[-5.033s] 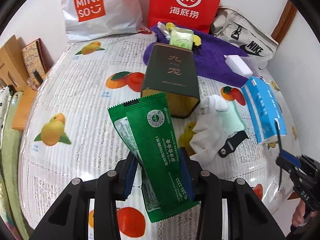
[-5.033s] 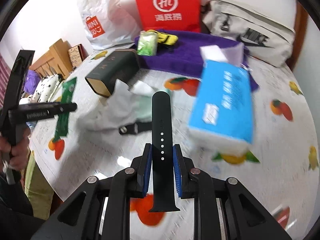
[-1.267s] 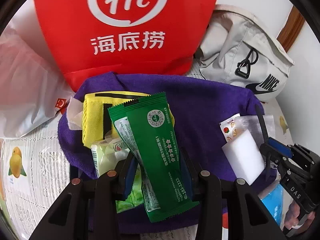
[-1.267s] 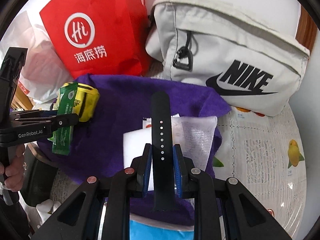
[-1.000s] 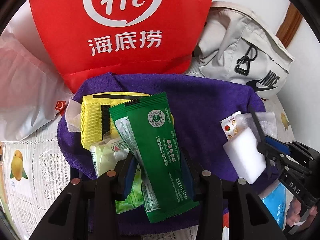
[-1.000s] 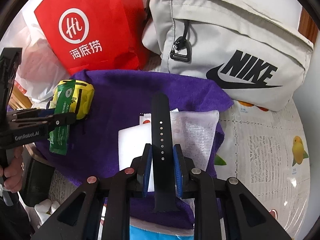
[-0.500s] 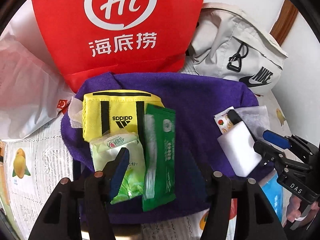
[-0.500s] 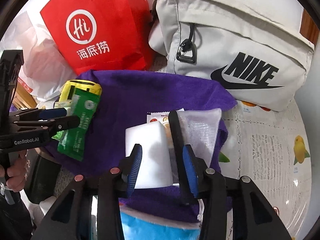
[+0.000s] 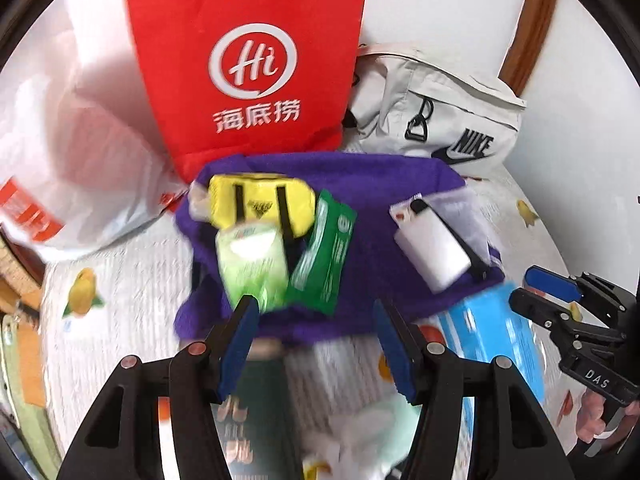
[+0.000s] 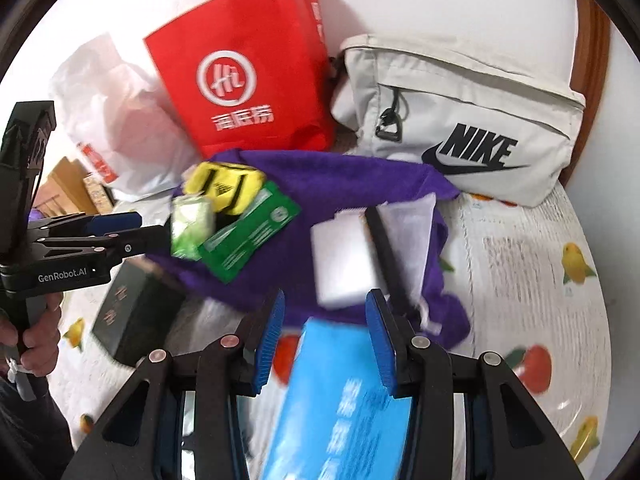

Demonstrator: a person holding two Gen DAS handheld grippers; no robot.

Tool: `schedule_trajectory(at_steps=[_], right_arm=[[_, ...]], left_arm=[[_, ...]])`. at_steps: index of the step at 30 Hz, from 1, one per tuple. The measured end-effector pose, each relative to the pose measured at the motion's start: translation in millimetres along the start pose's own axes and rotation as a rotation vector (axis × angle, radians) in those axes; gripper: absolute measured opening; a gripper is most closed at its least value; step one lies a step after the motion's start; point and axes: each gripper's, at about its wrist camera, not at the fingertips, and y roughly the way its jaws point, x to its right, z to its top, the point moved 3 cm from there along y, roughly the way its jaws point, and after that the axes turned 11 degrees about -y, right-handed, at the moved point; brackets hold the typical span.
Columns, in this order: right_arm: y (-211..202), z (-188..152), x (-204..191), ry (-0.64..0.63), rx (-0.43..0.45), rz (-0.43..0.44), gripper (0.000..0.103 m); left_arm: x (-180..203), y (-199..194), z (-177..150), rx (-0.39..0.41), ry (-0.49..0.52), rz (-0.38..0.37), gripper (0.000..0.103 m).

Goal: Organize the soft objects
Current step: 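Reach down and grasp the white glove with the left tool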

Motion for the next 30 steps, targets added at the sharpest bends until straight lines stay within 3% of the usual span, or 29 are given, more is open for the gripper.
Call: schedule_trajectory(at_steps=[14, 22, 30], right_arm=[[-75, -82, -47, 0.029, 0.029, 0.036, 0.042], [-92, -124, -52, 0.064, 0.017, 0.038, 0.043], [-86, -162, -54, 0.071, -0.030, 0.021, 0.043]], left_arm=[[-11, -70, -105, 0.001, -0.055, -0.025, 0.058], [-17, -66, -150, 0.001, -0.064, 0.000, 0.058], [-31, -33, -176, -0.038, -0.125, 0.007, 0.058]])
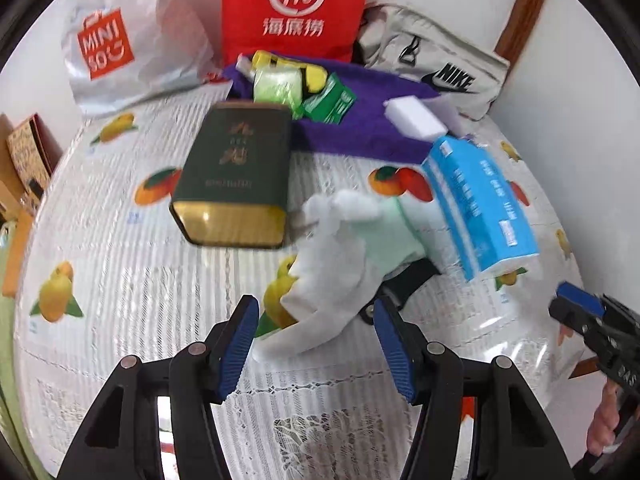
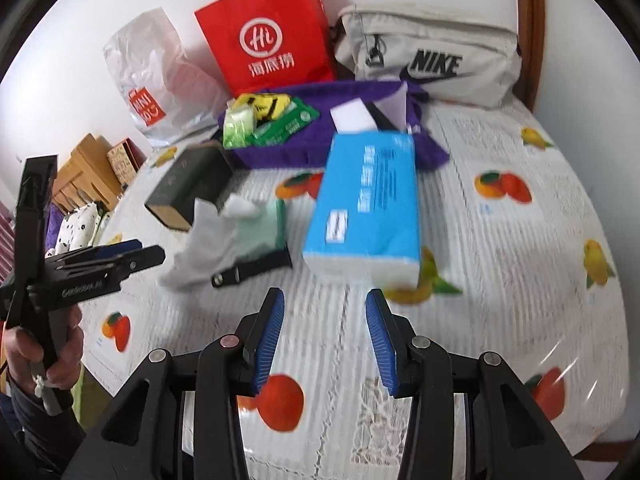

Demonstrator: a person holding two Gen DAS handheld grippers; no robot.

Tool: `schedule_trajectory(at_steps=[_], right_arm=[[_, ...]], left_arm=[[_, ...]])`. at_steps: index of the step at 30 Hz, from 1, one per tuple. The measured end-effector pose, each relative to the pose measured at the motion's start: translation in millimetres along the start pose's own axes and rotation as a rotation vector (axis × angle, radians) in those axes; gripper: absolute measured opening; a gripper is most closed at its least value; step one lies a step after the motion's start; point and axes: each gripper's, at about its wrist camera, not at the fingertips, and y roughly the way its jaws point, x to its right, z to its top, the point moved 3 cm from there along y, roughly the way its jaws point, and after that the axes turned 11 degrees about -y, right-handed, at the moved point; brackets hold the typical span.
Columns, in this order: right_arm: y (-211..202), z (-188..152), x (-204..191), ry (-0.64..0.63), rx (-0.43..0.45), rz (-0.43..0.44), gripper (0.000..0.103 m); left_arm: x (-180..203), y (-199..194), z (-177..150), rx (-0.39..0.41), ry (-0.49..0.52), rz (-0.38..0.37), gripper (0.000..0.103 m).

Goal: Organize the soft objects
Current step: 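Reach down and grasp the white glove with the left tool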

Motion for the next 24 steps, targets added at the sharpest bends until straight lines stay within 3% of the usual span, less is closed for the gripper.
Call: schedule_trajectory(at_steps=[10, 17, 20, 24], right_arm=[[43, -43, -3, 0.011, -0.112, 0.011, 0.043], [54, -49, -3, 0.011, -0.134, 0.030, 0.043], [55, -49, -3, 0.010, -0.131, 0.033, 0.043], [56, -45, -2, 0.017, -0.120, 0.048, 0.043]], left_arm=[[10, 50, 3, -0.041, 0.020, -0.004, 0.058], [25, 62, 11, -0.016, 0.061, 0.019, 0.058], [31, 65, 13, -0.022, 0.062, -0.008, 0.058], [37, 69, 14, 0.006, 0.089, 0.041, 0.058]])
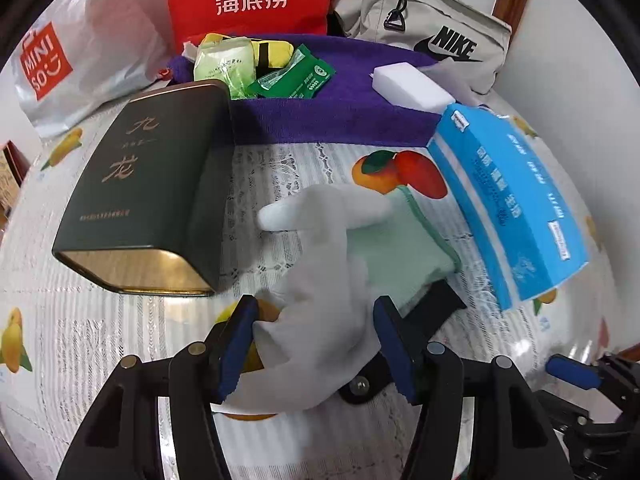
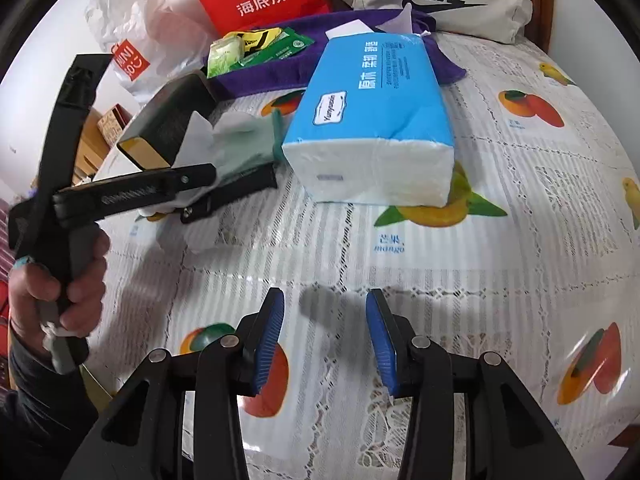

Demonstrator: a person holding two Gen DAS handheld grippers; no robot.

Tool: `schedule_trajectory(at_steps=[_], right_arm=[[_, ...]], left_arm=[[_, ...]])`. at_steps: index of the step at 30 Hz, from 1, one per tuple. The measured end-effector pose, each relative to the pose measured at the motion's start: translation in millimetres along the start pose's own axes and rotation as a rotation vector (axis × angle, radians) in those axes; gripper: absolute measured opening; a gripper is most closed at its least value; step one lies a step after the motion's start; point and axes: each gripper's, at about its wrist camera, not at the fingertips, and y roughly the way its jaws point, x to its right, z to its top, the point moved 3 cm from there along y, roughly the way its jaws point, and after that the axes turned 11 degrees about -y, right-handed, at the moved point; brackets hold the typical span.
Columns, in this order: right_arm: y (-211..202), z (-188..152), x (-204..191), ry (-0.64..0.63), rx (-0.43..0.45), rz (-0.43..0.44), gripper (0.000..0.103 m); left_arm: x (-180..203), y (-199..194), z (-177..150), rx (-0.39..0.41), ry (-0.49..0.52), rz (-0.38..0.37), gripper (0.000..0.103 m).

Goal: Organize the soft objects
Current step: 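Reach down and grasp the white glove with the left tool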

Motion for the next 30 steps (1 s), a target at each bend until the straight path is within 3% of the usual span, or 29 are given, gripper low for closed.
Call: schedule_trajectory(at_steps=[2, 3, 5, 6, 9, 18, 30], right_arm=[[1, 0, 0, -0.007, -0.001, -0.003, 0.043], [1, 0, 0, -0.008, -0.001, -0.004, 0.043], [0, -2, -1, -0.012, 0.002, -0.007, 0.043], [0, -3, -2, -0.015, 0.005, -0.012, 0.043], [2, -1, -6, -0.030, 0.008, -0.029, 0.043], [-2, 1, -23, -0.069, 0.027, -0.013, 0.043], [12, 30, -60, -0.145, 0.058, 0.043, 0.043]], left_arm=[[1, 0, 0, 0.009, 0.006, 0.012, 0.054], [2, 0, -1, 0.017, 0.014, 0.018, 0.043], [1, -2, 0, 0.025, 0.014, 0.013, 0.033], [1, -3, 0, 0.024, 0.007, -0.005, 0.025], [4, -5, -2, 0.005, 0.025, -0.061, 0.019], [-11, -38, -24, 0.014, -0.014, -0.085, 0.017], [-83, -61, -50, 0.033, -0.124, 0.039, 0.018]])
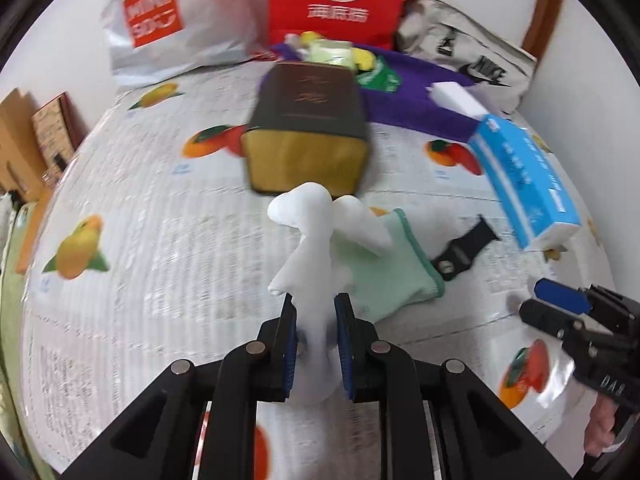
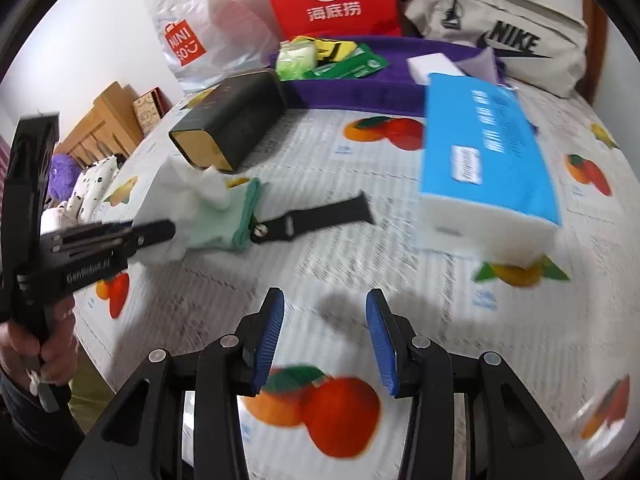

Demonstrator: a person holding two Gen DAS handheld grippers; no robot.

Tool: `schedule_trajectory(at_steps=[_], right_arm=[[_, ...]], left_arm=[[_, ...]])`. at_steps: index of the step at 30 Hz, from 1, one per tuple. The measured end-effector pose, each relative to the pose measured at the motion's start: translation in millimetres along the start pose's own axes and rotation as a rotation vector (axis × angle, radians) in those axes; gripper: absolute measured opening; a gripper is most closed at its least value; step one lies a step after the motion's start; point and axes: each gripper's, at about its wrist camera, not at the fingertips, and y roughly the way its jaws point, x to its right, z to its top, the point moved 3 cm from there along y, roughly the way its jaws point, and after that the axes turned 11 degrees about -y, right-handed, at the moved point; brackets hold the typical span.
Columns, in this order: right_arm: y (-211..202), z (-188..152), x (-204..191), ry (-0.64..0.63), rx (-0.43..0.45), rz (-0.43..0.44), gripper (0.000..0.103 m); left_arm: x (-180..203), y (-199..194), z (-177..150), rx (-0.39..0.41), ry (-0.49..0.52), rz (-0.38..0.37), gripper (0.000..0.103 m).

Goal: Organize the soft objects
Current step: 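Reach down and grasp the white glove with the left tool, then grasp the other black strap piece with the right tool while the left tool holds the glove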

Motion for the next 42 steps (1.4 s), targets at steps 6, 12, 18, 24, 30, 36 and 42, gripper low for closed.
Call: schedule_trajectory(at_steps=[6, 12, 18, 24, 30, 36, 42], right_arm=[[19, 18, -10, 0.002, -0.030, 0.015, 0.043], [33, 27, -15, 0.013, -0.067, -0.001, 0.050], [36, 29, -8, 0.049, -0.075, -0.007, 0.051], [43, 37, -6, 0.083, -0.071, -0.019, 0.057], [53, 48, -7, 0.084, -0.058, -0.047, 0.059], [65, 61, -16, 0.046, -0.051, -0.070, 0.075], [70, 64, -25, -0.031, -0.040, -0.155, 0.065]], left_arm=[[-10, 3, 4, -0.006, 0.019, -0.001, 0.033], [1, 3, 13, 0.018, 0.062, -0.053, 0.066], [7, 28, 22, -0.008, 0.079, -0.038, 0.067], [-11, 29, 23, 0.013, 0.040, -0.043, 0.017], [-37, 22, 17, 0.015, -0.016, -0.051, 0.016], [-46, 23, 19, -0.003, -0.071, -0.102, 0.016], [-45, 24, 20, -0.005, -0.066, -0.103, 0.016]])
